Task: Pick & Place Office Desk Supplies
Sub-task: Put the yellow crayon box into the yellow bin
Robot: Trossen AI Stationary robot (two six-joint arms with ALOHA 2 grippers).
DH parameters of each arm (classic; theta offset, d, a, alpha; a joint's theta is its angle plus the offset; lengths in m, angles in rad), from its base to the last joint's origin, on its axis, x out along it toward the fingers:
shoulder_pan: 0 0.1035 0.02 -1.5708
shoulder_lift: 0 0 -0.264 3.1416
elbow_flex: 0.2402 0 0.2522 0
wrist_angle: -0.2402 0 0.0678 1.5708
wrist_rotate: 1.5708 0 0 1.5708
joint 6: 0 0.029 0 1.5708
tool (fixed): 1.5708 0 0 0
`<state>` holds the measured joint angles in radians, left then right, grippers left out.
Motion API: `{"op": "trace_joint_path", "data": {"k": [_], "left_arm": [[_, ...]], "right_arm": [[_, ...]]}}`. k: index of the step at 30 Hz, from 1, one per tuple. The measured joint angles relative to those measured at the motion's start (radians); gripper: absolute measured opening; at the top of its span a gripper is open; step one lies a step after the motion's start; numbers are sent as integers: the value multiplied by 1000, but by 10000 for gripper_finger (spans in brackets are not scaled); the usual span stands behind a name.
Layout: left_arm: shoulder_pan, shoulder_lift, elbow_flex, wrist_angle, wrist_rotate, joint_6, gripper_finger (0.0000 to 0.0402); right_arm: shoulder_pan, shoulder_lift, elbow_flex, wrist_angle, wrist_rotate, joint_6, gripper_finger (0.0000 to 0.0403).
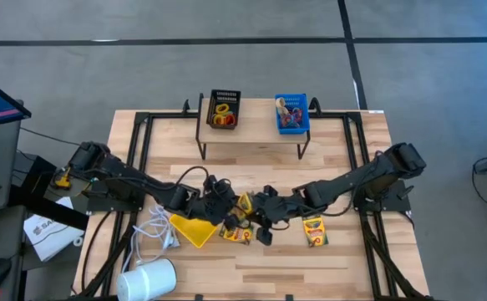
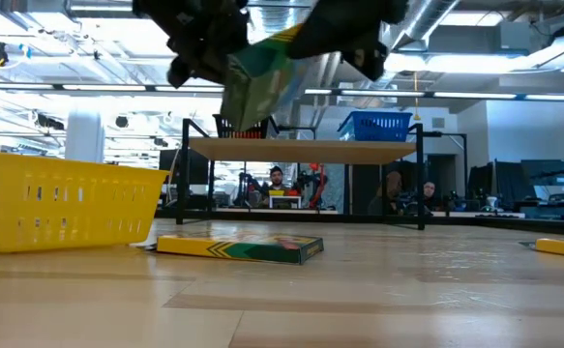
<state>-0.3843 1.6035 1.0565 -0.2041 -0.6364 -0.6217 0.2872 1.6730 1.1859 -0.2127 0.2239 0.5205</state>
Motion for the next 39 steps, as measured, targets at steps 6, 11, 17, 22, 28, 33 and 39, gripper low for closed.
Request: {"op": "trace_joint_path", "data": {"k": [6, 11, 17, 22, 28, 33, 39], "left_arm": [[-64, -18, 0, -79, -90, -73, 0], [-124, -77, 0, -196, -163, -160, 0], [-172, -118, 0, -265, -228, -232, 0], [-196, -147, -26, -265, -270, -287, 0], [-215, -169, -70, -258, -284, -344, 0], [-223, -172, -70, -269, -293, -358, 0], [-245, -172, -74, -344, -278, -418, 0]], "right_arm": [[-8, 61, 89, -43, -28, -44, 0], [-22, 120, 131, -56, -48, -64, 0], [-43, 152, 171, -47, -90, -87, 0], [-56, 151, 182, -37, -102, -103, 0], [-74, 152, 182, 21, -149, -113, 0], [-86, 153, 182, 36, -183, -113, 0], [-95, 249, 253, 16, -205, -130, 0]]}}
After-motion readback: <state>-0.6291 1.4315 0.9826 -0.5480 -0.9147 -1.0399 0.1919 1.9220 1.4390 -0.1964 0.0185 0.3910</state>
